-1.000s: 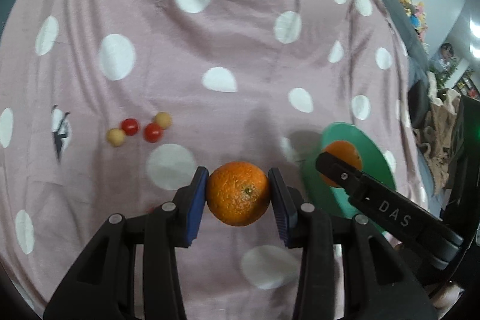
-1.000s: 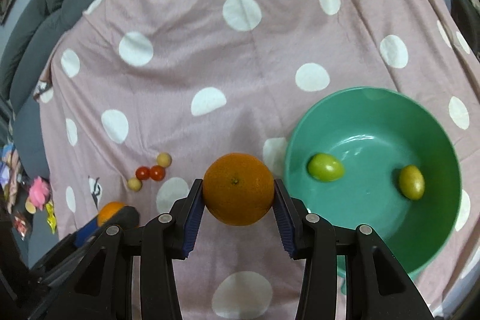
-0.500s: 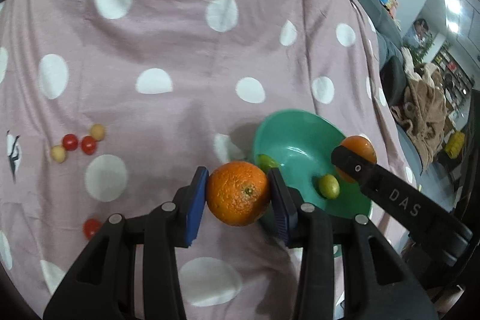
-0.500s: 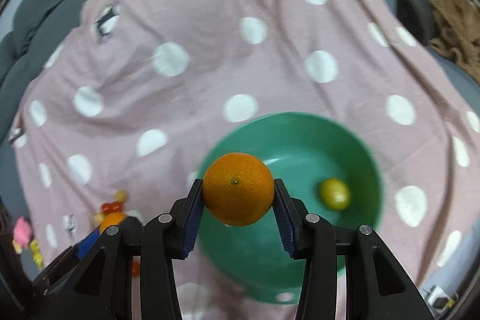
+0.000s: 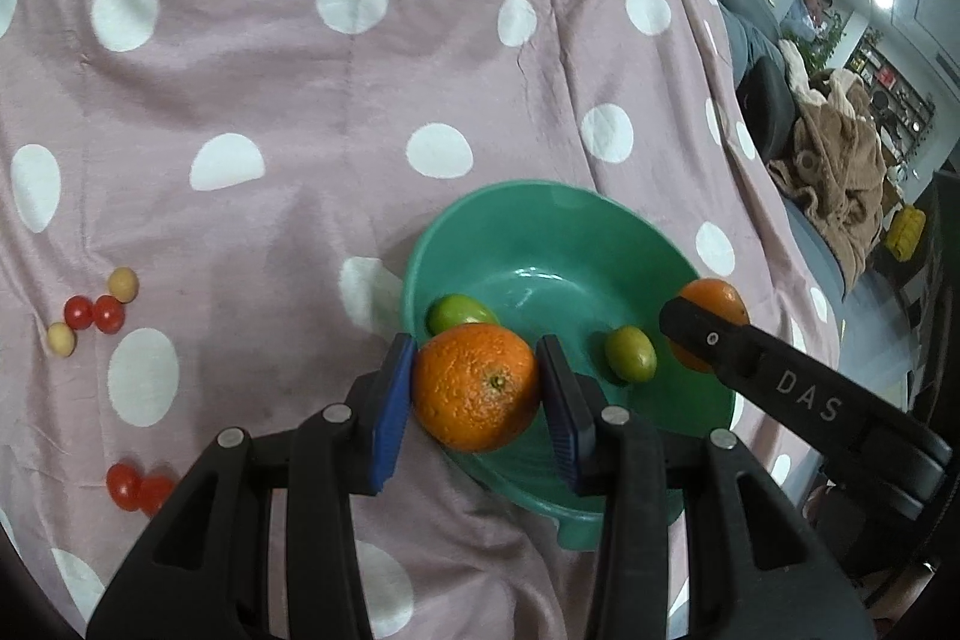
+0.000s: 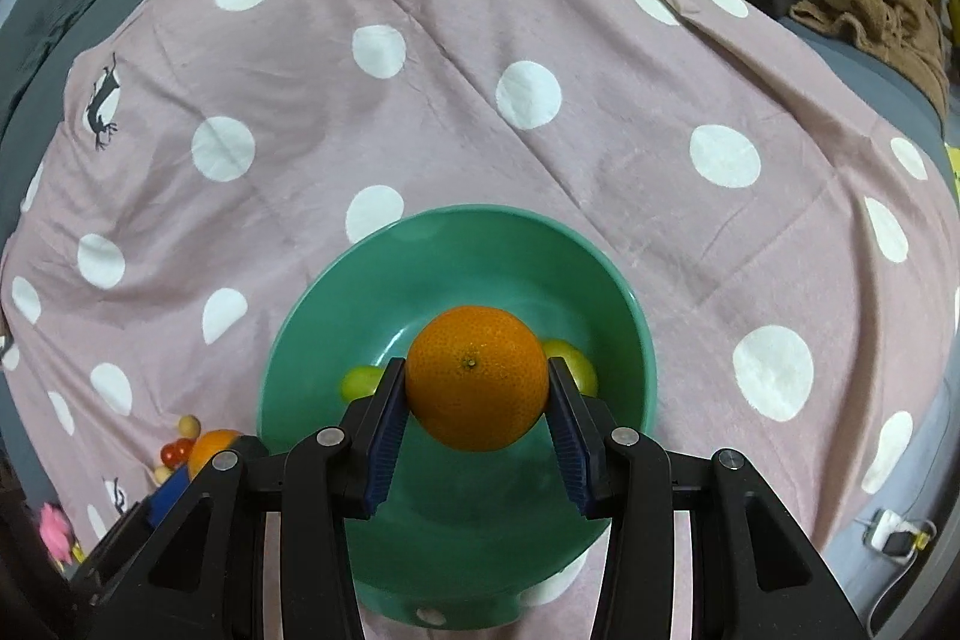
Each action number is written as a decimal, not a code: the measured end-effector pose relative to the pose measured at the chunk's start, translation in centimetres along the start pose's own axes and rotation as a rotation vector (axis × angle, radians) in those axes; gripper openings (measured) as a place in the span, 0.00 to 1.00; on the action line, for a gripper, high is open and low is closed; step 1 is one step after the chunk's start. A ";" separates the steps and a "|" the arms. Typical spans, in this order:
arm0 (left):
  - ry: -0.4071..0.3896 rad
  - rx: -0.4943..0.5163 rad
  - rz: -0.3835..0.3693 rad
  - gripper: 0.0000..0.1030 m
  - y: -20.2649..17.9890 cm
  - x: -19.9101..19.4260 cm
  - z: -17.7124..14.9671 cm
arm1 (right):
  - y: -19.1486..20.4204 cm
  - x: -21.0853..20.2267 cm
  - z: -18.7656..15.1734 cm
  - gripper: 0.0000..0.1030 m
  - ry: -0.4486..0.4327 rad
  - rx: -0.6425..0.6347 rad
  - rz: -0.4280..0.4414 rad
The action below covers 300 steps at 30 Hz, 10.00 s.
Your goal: Organize fruits
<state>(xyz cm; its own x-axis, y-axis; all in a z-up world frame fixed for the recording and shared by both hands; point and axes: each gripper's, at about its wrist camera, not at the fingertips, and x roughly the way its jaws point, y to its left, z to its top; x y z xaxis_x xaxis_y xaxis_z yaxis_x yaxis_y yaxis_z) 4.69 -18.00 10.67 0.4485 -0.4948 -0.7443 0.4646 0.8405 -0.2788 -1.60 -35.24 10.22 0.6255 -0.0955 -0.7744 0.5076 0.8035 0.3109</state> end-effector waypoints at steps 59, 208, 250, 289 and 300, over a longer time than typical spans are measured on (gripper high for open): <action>-0.041 -0.041 -0.035 0.66 0.9 -3.1 -1.1 | 1.3 0.0 -0.1 0.64 -0.013 -0.032 0.027; 0.091 -0.402 0.144 0.26 19.8 -8.1 -7.0 | 19.7 5.4 -13.2 0.44 0.368 -0.585 0.348; 0.182 -0.466 0.125 0.25 20.5 -2.1 -7.1 | 16.6 8.7 -11.2 0.29 0.444 -0.447 0.312; 0.081 -0.306 0.221 0.07 18.6 -4.4 -3.8 | 14.0 5.0 -7.2 0.29 0.257 -0.362 0.266; 0.058 -0.337 0.246 0.18 20.9 -5.1 -1.8 | 14.1 4.9 -7.0 0.29 0.269 -0.343 0.314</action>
<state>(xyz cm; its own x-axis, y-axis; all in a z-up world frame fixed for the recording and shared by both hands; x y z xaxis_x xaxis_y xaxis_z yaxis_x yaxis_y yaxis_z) 10.76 2.48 7.60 0.4669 -0.2648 -0.8438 0.0688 0.9621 -0.2638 4.45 -20.22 6.94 0.5194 0.2982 -0.8008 0.0696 0.9193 0.3874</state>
